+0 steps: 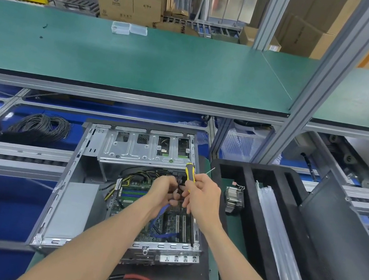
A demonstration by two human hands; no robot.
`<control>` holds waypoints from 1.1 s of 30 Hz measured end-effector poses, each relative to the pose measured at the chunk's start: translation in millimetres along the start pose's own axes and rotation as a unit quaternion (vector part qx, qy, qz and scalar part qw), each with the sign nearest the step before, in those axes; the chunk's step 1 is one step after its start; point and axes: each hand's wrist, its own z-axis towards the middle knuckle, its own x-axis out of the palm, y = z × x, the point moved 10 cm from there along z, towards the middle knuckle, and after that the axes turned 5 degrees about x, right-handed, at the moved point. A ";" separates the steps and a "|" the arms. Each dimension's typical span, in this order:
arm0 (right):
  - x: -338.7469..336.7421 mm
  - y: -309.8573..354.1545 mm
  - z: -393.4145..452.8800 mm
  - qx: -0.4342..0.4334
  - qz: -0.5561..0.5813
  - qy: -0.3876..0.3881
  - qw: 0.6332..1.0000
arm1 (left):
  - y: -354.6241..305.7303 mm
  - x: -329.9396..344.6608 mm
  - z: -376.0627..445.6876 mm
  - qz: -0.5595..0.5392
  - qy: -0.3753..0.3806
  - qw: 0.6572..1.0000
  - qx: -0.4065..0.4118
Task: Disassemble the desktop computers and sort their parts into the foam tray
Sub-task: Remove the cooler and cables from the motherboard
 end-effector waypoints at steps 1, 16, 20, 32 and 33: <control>0.3 0.1 -0.1 0.001 -0.002 0.000 1.000 | 0.4 -1.1 -0.6 0.019 0.021 0.999 -0.018; 1.8 2.4 -2.0 0.004 -0.020 0.005 1.000 | -17.9 -35.9 -11.8 0.279 0.155 0.944 -0.083; 1.7 1.3 -2.3 0.005 -0.021 0.006 1.000 | -32.4 -48.0 -16.2 0.376 0.155 0.910 -0.077; 1.1 3.2 -3.3 0.004 -0.032 0.002 0.999 | -30.0 -74.0 -0.2 0.648 0.003 0.762 0.023; 0.9 3.0 -3.7 0.005 -0.032 0.002 0.999 | -26.6 -76.1 1.6 0.659 -0.016 0.752 0.020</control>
